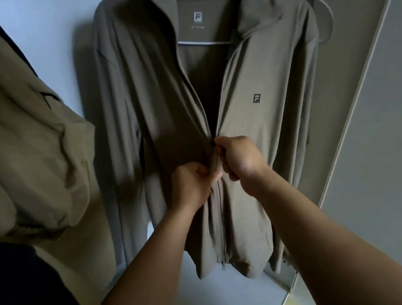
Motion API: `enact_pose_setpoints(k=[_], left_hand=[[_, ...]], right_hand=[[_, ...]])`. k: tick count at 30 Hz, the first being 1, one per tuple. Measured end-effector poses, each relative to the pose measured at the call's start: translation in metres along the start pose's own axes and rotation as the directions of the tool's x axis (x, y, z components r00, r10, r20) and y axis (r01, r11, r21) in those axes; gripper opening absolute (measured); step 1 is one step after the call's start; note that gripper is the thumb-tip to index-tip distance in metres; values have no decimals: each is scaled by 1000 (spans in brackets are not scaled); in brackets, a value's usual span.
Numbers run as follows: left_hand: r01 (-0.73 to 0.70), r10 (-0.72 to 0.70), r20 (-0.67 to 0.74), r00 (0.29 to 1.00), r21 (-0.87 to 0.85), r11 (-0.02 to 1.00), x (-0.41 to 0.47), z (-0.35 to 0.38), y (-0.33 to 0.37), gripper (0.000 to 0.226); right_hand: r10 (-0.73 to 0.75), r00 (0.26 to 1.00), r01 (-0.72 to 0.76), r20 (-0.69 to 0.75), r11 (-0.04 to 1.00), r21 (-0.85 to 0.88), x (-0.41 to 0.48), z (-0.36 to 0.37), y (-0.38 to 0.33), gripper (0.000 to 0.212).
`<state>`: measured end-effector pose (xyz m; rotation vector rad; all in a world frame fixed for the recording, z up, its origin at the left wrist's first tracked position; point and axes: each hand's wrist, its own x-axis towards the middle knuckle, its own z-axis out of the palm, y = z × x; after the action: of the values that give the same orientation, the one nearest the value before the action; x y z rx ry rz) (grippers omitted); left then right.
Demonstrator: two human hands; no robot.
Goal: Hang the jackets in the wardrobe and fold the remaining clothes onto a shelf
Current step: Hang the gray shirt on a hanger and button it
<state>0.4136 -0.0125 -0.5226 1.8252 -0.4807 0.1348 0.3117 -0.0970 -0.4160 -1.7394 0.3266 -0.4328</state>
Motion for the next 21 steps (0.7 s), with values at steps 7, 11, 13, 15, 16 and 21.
enact_pose_setpoints(k=[7,11,13,15,16,21], left_hand=[[-83,75,-64,995,-137,987,23,-14,22,32],[-114,118,-61,991,66,991,20,-18,19,29],[-124,137,-77,988,155,980,23,-23,26,33],[-133,141,-96,985,91,987,30,-26,40,30],[-138,138,-102,985,-1,990,33,-26,47,24],[-153,137,-130,982,-123,981,33,-15,54,20]], right_hand=[[78,997,-78,9,996,40,2,6,-7,49],[26,1000,-25,-7,997,72,10,3,-35,60],[1,1000,0,-14,999,53,12,2,-40,60],[-26,1000,26,4,999,29,12,3,-40,60],[-21,1000,21,10,999,37,12,4,-40,58],[49,999,-48,-2,992,118,11,2,-57,45]])
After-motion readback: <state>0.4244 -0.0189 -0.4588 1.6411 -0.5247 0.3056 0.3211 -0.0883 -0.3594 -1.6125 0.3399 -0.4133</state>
